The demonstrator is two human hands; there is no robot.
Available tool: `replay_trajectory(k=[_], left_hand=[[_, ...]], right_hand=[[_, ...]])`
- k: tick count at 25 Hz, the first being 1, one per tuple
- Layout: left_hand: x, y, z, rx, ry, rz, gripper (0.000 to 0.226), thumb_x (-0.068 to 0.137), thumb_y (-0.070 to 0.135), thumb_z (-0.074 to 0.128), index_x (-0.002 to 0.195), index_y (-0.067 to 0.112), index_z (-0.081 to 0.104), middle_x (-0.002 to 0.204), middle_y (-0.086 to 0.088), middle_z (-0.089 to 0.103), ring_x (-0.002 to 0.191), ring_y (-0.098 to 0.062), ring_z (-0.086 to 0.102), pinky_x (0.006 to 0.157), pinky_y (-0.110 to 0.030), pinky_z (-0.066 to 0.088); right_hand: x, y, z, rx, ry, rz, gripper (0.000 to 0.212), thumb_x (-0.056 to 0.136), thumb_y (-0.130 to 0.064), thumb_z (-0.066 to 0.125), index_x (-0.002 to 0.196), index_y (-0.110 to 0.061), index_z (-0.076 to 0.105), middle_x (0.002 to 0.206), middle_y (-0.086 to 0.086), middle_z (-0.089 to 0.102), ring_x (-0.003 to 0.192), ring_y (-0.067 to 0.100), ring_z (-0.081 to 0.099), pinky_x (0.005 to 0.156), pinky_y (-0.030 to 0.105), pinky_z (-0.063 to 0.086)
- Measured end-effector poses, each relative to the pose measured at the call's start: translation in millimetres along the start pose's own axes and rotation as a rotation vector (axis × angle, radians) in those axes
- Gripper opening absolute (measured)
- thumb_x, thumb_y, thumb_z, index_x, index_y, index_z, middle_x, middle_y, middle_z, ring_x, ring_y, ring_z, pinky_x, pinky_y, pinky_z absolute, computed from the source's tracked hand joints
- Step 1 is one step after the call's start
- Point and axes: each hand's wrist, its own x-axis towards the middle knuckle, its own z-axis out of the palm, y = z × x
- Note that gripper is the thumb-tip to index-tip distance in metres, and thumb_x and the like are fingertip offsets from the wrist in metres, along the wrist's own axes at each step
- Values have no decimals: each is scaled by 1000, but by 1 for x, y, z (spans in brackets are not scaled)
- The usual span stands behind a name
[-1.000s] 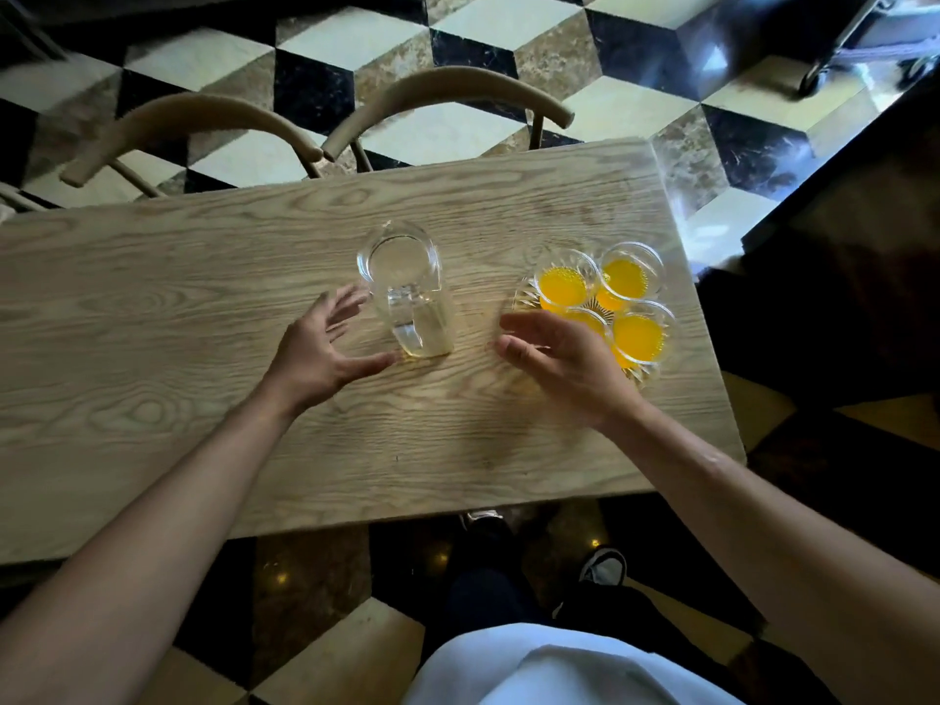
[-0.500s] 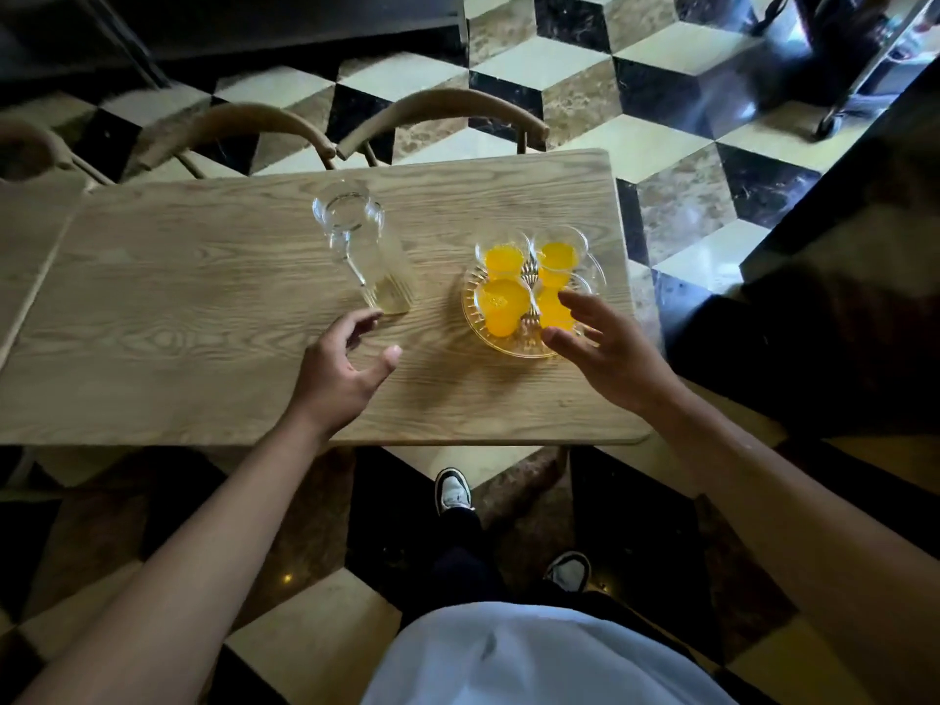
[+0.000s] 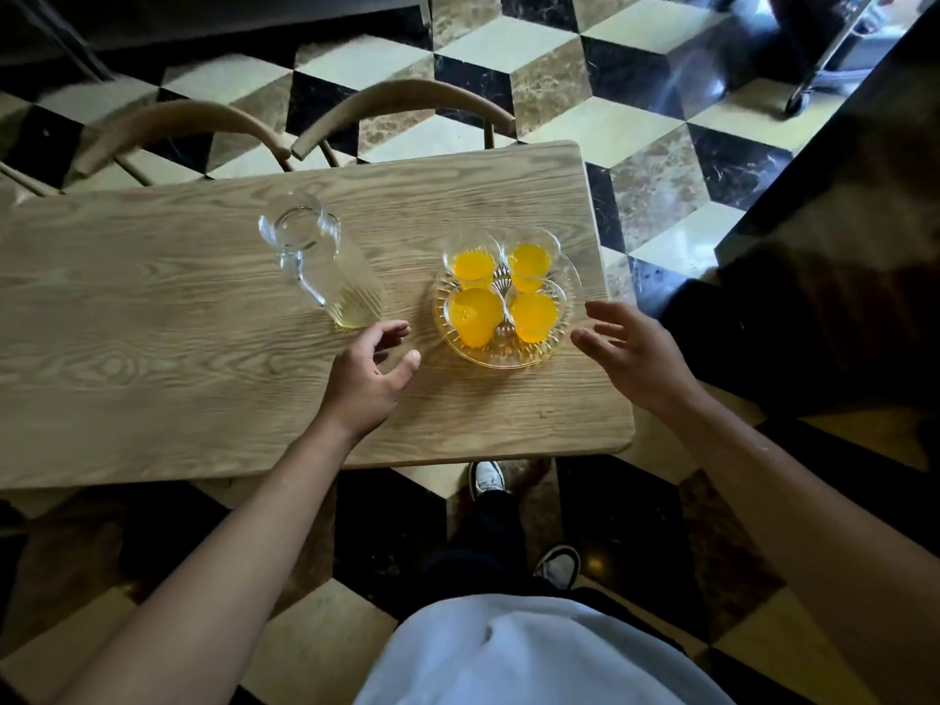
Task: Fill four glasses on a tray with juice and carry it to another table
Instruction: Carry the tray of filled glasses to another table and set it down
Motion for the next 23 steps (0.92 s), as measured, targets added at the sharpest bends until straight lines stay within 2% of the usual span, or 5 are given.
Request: replay_trajectory(k=[3,6,10,18,23], left_hand=[[35,-18,6,-40,-39,-68,41,90,25,74,130,19,68,123,1,73,119,-19,69,101,-38,56],[62,-36,15,-31,-23,-132,34,95,9,71,128,10,69,119,-5,73,106,-12,70,95,-23,57],[88,-51,21,-9,-9,-221,27,95,3,67,121,9,72,108,-6,75,93,-13,69,93,-27,56],[130,-62,35,-57,-89,-446,27,78,27,62,104,23,70,87,-5,71,83,-27,70,91,-54,62],[153,-66,54,-65,-75,-568,42,73,36,57,110,22,70,87,4,71,96,-35,77,93,-52,62]], right_hand=[[23,5,2,9,42,75,51,91,-33,74,135,-12,62,135,2,66,117,17,65,100,42,56],[42,11,8,3,71,153,45,91,-31,74,131,-13,64,129,2,69,109,13,69,93,39,59],[62,23,17,-50,121,242,39,93,-23,73,129,-11,65,120,-2,69,95,2,66,77,14,55],[119,47,15,-162,98,414,42,89,-29,75,129,-17,65,118,2,71,101,20,71,87,43,61],[152,62,17,-157,93,474,40,92,-27,73,129,-13,65,110,2,72,94,16,72,76,30,59]])
